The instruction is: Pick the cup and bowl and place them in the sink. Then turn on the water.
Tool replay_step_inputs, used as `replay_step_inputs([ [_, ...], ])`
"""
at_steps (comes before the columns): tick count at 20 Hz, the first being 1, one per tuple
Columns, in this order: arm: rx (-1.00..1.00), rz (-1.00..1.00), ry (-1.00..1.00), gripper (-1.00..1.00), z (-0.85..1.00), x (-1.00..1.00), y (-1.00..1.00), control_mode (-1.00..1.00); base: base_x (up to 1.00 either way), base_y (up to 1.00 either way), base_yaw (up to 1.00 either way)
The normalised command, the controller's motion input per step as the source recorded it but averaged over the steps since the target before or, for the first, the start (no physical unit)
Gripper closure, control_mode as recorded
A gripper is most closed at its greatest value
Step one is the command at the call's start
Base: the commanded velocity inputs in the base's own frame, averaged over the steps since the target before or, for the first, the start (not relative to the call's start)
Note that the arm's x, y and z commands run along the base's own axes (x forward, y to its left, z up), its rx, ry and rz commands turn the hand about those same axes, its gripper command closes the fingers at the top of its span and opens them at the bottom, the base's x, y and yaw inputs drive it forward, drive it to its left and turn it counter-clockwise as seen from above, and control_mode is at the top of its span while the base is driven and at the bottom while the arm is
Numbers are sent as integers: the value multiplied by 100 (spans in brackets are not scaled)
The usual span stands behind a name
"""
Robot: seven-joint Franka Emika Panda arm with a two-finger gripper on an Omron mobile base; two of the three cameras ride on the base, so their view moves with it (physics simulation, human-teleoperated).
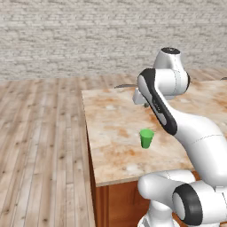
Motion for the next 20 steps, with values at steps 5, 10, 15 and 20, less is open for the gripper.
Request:
replay_step_inputs([
  [5,0,0,0,-100,-5,9,0,-100,0,0,0],
  [10,0,0,0,-100,-45,14,-7,-100,0,0,0],
  [15,0,0,1,-100,-61,7,-6,-100,0,0,0],
  [20,0,-1,0,-100,-43,10,-13,-100,0,0,0],
])
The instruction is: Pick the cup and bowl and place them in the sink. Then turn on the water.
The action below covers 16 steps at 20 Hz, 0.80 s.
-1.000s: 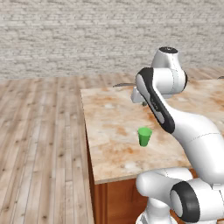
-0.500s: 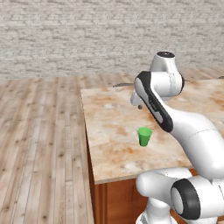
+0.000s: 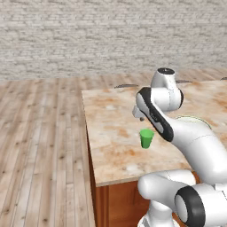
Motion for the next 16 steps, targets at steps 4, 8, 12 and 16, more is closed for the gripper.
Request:
replay_step_inputs([
  [4,0,0,1,-100,-42,41,-3,-100,0,0,0],
  [8,0,0,3,-100,-32,53,0,-100,0,0,0],
  [12,-1,0,1,-100,-14,53,0,-100,0,0,0],
  [16,-10,-2,4,-100,-12,13,3,-100,0,0,0],
])
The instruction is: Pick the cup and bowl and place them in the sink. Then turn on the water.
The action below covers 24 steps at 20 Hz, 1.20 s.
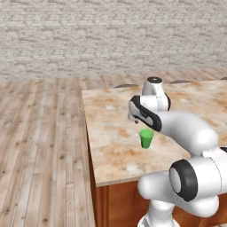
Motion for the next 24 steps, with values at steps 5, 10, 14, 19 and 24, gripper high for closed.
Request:
replay_step_inputs([
  [5,-6,-14,19,-100,-4,0,9,-100,0,0,0],
  [10,0,-12,2,-100,-22,-1,3,-100,0,0,0],
  [14,0,-7,1,-100,-42,0,-2,-100,0,0,0],
  [19,1,-7,0,-100,-40,0,0,-100,0,0,0],
  [24,3,-2,0,-100,-32,0,-3,-100,0,0,0],
])
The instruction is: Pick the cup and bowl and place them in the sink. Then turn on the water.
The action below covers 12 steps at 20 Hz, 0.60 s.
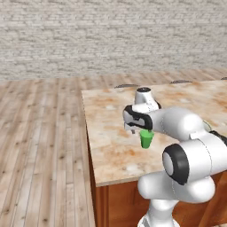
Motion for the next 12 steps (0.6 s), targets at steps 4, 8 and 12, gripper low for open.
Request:
replay_step_inputs([
  [4,1,0,0,-100,-30,0,-1,-100,0,0,0],
  [8,1,0,0,-100,-35,0,0,-100,0,0,0],
  [12,4,0,0,-100,-32,0,-2,-100,0,0,0],
])
